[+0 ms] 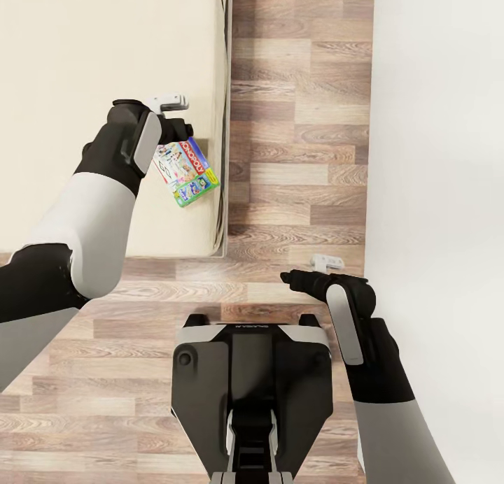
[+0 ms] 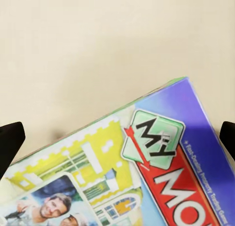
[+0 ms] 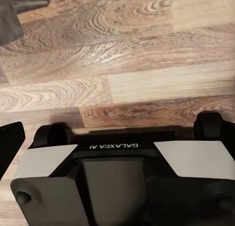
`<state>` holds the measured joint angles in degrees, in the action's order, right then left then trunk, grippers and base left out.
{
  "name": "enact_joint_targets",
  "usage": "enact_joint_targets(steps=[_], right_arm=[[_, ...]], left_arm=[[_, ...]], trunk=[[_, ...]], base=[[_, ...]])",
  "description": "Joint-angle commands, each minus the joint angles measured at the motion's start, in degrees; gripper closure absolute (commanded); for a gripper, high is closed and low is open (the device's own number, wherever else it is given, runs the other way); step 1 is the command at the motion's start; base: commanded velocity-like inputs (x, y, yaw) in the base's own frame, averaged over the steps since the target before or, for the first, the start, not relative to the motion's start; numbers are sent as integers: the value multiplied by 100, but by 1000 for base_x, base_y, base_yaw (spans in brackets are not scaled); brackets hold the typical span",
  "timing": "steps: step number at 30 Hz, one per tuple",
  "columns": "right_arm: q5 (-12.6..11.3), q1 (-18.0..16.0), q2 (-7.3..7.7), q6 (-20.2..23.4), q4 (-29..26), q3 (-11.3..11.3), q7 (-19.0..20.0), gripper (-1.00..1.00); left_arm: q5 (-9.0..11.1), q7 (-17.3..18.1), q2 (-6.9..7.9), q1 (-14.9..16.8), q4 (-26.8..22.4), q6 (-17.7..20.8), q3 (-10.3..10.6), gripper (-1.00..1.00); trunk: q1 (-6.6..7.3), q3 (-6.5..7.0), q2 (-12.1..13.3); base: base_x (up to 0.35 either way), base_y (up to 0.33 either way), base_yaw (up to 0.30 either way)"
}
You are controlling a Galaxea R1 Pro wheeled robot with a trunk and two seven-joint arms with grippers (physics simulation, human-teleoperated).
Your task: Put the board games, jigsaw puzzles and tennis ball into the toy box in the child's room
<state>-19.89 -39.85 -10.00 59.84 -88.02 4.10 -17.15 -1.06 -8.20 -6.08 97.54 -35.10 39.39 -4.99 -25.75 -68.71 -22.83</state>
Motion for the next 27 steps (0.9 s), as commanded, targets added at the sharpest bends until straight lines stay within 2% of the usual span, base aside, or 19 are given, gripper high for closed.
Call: enact_joint_targets(steps=[1,27], right_arm=[[-59,-3,0,16,-5,3,-60,-100],[-59,-5,0,16,-5,3,-60,-100]], left_arm=[[-9,-7,-7,2,-5,24,-28,-100],[-9,-7,-7,2,-5,24,-36,-100]], trunk=[[-4,-6,-9],[-4,-6,-9]], base=[[-14,0,0],[-49,-6,0]])
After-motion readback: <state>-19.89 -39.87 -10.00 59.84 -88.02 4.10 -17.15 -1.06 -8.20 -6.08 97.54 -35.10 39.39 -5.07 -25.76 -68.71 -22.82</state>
